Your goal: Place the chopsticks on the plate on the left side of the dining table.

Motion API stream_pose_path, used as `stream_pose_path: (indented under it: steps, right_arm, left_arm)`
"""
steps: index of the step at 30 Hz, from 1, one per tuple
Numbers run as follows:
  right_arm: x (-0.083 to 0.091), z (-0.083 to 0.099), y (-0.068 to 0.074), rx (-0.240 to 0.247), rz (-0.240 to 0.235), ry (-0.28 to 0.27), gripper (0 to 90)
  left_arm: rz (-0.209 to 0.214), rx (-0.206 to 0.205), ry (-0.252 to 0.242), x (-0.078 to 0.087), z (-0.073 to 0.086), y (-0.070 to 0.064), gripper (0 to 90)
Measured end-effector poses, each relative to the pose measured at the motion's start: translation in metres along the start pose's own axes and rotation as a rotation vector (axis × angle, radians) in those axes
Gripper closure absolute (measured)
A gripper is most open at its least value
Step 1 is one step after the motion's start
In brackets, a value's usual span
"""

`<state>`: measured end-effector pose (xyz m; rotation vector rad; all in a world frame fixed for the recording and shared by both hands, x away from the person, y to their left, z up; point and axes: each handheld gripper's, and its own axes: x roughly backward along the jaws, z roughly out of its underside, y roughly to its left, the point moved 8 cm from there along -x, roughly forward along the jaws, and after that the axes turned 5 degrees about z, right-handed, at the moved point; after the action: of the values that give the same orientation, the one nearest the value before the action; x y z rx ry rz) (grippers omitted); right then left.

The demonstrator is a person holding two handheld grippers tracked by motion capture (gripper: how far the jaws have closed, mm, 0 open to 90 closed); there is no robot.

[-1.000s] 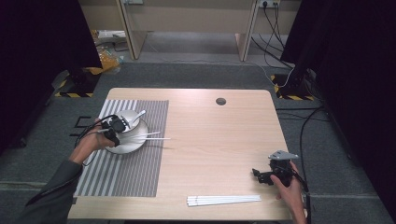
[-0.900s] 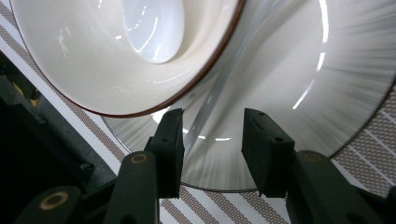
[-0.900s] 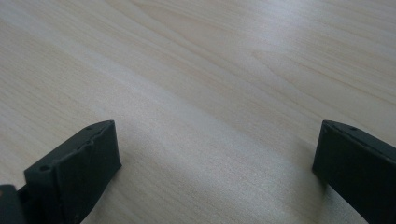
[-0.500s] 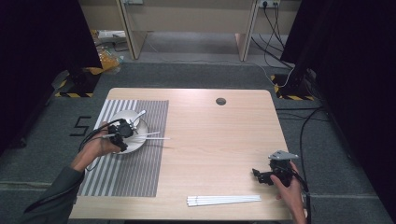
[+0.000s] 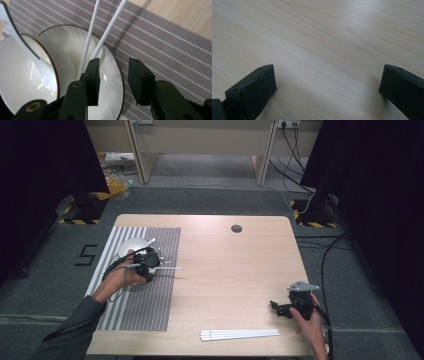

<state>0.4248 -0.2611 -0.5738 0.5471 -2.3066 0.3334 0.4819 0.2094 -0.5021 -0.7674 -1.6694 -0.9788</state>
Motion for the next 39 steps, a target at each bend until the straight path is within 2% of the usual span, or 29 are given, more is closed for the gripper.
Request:
stream_pose_path:
  steps: [6,13,19,24,30,39]
  right_arm:
    - [0.000,0.000,0.000,0.001,-0.001,0.000,0.7]
    - [0.000,0.000,0.000,0.001,-0.002,0.000,0.7]
    - [0.000,0.000,0.000,0.001,-0.002,0.000,0.7]
    - [0.000,0.000,0.000,0.003,-0.003,0.000,0.7]
    - [0.000,0.000,0.001,0.004,-0.004,-0.001,0.7]
    - [0.000,0.000,0.001,0.005,-0.004,-0.001,0.7]
  left_arm:
    - [0.011,-0.030,0.002,-0.009,-0.016,-0.004,63.4]
    - [0.013,-0.036,0.006,-0.016,-0.029,-0.004,63.8]
    - [0.006,-0.054,0.021,-0.020,-0.033,-0.002,65.1]
    - [0.017,-0.051,0.027,-0.025,-0.034,-0.002,67.2]
    - [-0.006,-0.060,0.039,-0.027,-0.034,0.003,71.2]
    - [-0.016,-0.079,0.044,-0.027,-0.037,0.002,73.2]
